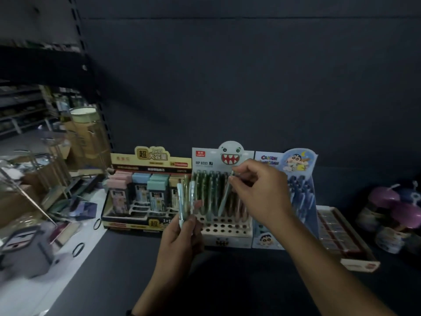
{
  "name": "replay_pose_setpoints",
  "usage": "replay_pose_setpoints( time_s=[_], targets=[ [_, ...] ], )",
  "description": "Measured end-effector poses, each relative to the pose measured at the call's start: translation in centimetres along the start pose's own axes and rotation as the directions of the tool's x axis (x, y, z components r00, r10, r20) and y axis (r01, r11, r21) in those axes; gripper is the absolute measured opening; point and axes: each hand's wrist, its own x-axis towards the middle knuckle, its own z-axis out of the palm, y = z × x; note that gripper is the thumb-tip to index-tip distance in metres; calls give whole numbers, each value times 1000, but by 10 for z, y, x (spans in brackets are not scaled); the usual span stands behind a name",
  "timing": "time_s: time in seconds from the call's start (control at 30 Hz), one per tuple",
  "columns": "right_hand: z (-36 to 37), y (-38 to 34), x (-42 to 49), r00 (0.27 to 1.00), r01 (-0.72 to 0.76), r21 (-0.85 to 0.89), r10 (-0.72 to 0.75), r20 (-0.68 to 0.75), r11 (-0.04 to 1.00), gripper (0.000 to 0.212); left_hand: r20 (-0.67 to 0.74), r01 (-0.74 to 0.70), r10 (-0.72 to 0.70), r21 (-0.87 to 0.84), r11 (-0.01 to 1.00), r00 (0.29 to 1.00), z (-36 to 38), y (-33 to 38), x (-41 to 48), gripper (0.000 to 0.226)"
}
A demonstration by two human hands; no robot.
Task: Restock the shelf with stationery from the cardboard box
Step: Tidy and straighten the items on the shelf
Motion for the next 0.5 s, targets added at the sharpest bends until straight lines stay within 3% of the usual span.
replay_pose_setpoints(
  time_s=[0.13,0.5],
  targets=[
    [11,-2,-2,998,-29,-36,30,50,999,7,25,-17,18,-15,1000,1000,2,2,2,46],
    [24,-14,-4,992,25,-179,-2,129,984,7,100,-62,56,54,997,993,5,1,-2,29]
  ],
)
